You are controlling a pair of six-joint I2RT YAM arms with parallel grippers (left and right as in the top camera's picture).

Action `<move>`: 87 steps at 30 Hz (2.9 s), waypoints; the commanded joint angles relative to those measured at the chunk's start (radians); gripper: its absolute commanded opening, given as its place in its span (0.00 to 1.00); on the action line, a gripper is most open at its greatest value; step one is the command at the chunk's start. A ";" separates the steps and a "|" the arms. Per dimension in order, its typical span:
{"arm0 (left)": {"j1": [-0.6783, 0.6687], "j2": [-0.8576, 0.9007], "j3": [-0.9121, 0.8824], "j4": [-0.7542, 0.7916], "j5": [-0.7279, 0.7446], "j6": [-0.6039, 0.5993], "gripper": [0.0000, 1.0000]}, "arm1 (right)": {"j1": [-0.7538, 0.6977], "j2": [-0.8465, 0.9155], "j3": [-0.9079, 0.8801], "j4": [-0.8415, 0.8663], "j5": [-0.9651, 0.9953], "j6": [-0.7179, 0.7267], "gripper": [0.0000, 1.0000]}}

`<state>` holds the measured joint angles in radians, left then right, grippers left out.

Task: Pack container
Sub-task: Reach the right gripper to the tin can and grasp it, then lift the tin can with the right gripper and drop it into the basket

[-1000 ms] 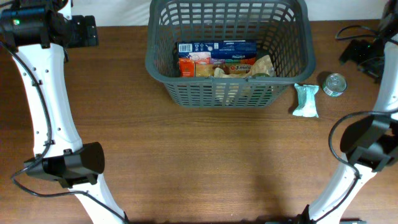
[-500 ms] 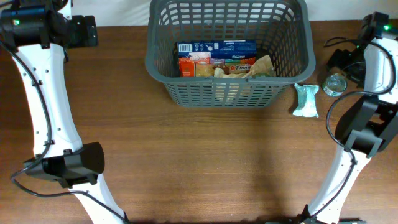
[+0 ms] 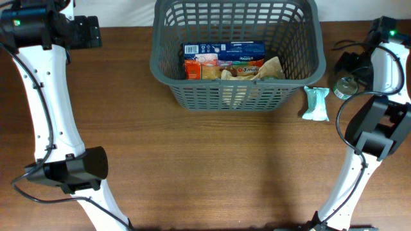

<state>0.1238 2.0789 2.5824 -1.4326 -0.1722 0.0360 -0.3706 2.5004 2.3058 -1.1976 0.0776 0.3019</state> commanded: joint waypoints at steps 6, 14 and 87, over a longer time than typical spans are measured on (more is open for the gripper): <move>0.002 -0.016 -0.004 -0.001 0.003 -0.014 0.99 | -0.003 0.031 -0.077 0.045 -0.018 -0.005 0.99; 0.002 -0.016 -0.004 -0.001 0.003 -0.014 0.99 | -0.003 0.031 -0.199 0.143 -0.023 -0.005 1.00; 0.002 -0.016 -0.004 -0.001 0.003 -0.014 0.99 | 0.704 -0.001 0.721 -0.427 -0.055 -0.009 0.35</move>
<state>0.1238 2.0789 2.5824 -1.4326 -0.1722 0.0360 0.3332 2.4504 3.0226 -1.6135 -0.0242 0.2916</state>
